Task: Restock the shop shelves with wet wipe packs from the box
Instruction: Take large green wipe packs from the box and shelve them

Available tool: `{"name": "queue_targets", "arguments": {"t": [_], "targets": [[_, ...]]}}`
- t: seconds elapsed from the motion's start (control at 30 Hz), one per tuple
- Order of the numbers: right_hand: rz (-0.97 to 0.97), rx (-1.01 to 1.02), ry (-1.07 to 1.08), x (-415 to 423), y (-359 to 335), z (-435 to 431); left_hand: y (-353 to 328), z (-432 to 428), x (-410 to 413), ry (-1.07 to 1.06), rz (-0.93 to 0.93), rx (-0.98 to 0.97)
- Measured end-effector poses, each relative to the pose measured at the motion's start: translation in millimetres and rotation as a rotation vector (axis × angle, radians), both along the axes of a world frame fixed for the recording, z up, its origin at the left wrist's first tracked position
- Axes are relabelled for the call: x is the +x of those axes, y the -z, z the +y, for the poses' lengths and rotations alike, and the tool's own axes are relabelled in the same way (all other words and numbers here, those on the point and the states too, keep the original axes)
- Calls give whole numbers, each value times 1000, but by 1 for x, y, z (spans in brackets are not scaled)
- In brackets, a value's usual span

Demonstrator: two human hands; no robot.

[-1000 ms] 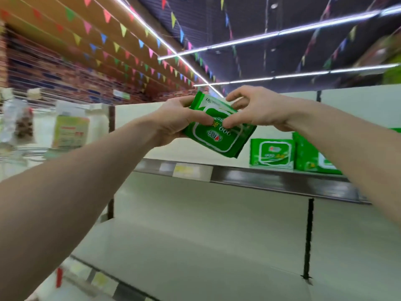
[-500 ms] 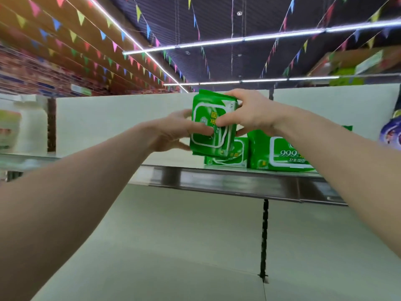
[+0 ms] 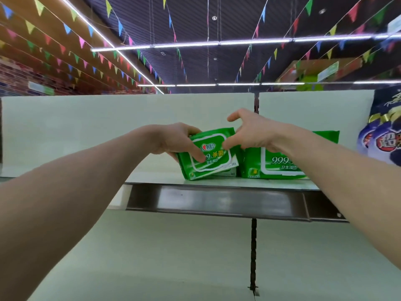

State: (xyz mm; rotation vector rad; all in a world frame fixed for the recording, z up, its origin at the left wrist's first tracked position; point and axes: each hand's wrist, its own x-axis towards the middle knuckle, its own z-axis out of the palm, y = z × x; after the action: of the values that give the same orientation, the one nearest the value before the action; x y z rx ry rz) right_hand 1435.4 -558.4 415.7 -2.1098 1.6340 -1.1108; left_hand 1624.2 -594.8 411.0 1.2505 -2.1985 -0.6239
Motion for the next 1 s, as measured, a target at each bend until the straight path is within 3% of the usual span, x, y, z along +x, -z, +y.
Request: {"name": "queue_targets", "arguments": {"t": [0.37,0.6,0.77,1.0], "targets": [[239,-41,113,6,3,2,-9,-12,0,8,-74,-103],[553,-104,255,10,4,8,-8,-10,3,-9,-60,-63],[776,-142,286,26,8,6,-1,-8,-3,-7,-45,122],[916,-146,328,32,9,1,4,-11,-10,-33,-44,91]]}}
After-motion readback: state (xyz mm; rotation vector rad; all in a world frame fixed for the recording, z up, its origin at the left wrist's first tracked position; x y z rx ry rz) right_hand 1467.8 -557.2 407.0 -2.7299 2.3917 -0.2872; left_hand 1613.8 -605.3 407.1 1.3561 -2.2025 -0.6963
